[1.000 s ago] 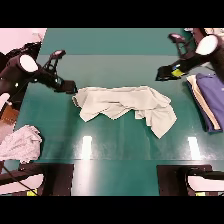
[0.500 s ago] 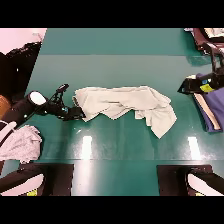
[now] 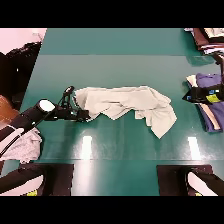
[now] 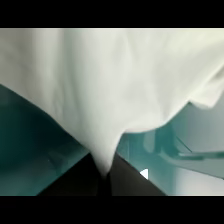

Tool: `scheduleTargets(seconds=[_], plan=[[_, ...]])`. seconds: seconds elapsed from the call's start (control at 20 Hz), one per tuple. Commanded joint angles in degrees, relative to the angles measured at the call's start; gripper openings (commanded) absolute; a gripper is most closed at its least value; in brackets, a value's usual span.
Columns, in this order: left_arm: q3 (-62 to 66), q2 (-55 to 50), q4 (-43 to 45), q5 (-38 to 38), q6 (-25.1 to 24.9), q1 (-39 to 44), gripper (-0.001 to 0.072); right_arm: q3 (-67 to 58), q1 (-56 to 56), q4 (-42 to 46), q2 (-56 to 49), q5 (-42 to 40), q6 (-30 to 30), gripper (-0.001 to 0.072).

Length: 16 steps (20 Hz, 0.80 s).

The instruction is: Fold the shirts.

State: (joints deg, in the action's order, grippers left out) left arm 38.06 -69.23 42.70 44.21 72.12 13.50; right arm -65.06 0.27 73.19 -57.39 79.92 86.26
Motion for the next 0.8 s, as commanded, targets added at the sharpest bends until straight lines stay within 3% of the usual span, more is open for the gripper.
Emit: scheduleTargets(seconds=[0.0,0.25,0.45,0.75], plan=[[4.2,0.5,4.4,6.9,-0.1,0.2,0.0024,0.8,-5.1,-0.6,0.5,2.9,-1.1,0.0445],[21.9,0.6,10.0,22.7,-0.2,-7.5,0.0024,10.5,-14.6,-4.5,-0.2,2.1,-7.0,0.0445],[26.7,0.6,10.5,23.3,-0.1,-11.6,0.0024,16.9,-18.4,-13.3,-8.6,-1.7,-14.1,0.0429],[26.7,0.5,11.0,24.5,0.1,-12.0,0.0025,11.1,-13.6,-13.7,-22.9,-8.3,-17.0,0.0429]])
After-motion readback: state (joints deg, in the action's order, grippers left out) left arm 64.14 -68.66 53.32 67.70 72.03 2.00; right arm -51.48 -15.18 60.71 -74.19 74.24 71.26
